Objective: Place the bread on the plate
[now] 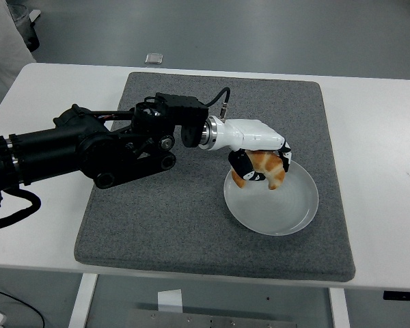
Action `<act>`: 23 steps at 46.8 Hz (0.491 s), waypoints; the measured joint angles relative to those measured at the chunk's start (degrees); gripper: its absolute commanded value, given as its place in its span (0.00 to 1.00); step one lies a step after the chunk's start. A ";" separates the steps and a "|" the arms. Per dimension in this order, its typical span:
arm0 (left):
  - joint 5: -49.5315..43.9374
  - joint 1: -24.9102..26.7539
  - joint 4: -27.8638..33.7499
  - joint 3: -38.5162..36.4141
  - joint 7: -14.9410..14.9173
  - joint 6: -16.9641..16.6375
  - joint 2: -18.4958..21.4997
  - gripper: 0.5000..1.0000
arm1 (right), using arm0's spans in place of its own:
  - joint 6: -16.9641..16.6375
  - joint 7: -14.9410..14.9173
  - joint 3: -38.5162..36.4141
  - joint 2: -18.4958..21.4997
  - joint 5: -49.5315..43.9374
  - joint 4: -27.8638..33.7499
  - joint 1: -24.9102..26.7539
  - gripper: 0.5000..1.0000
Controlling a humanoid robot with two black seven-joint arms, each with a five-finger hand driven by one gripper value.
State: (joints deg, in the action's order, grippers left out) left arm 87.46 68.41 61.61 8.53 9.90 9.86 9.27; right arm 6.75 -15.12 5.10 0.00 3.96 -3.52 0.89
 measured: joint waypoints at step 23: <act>-0.11 -1.14 -3.60 -2.02 -0.05 -0.19 -3.93 0.35 | 0.01 0.00 0.00 0.00 0.00 0.00 -0.02 0.86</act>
State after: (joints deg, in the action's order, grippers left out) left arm 87.35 67.28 58.01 6.51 9.84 9.67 5.34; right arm 6.76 -15.12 5.10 0.00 3.96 -3.52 0.88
